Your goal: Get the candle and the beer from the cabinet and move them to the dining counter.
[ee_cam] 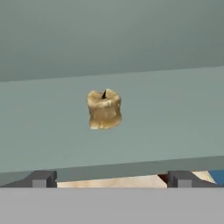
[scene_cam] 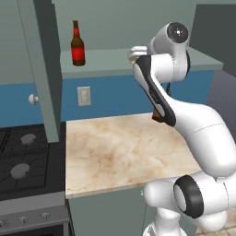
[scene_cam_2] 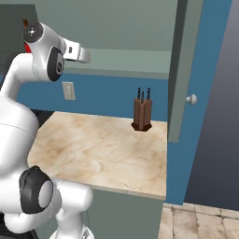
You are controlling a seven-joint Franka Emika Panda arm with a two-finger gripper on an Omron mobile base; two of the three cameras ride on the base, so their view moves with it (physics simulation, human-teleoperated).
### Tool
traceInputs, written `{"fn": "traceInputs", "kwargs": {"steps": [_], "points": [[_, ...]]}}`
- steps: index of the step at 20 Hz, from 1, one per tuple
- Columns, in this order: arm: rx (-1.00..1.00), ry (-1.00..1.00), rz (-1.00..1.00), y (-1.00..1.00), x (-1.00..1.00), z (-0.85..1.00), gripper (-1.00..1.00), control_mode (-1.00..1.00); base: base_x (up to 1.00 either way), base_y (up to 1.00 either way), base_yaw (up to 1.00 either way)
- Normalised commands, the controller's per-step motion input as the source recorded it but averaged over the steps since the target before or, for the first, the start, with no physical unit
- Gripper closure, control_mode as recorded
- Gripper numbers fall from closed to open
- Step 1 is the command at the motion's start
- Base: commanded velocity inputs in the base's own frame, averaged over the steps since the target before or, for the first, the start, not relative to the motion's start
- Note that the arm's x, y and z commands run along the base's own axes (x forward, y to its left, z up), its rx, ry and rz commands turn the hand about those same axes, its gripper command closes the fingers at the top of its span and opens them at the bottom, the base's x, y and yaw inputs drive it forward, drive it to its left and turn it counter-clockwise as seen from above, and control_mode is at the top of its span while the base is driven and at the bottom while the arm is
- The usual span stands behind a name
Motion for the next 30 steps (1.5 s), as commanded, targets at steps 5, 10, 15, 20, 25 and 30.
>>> {"fn": "traceInputs", "kwargs": {"steps": [5,10,15,20,25,30], "points": [[0.00,0.04,0.00,0.00,0.25,-0.05,-1.00,-1.00,0.00,0.00,0.00],[0.00,0.02,0.00,0.00,0.19,-0.05,-1.00,-1.00,0.00,0.00,0.00],[0.00,0.00,0.00,0.00,0.20,-0.10,-1.00,-1.00,0.00,0.00,0.00],[0.00,0.00,0.00,0.00,0.27,-0.08,-1.00,-1.00,0.00,0.00,0.00],[0.00,0.00,0.00,0.00,0.29,-0.08,-1.00,-1.00,0.00,0.00,0.00],[0.00,0.00,0.00,0.00,0.28,-0.04,-1.00,-1.00,0.00,0.00,0.00]]}}
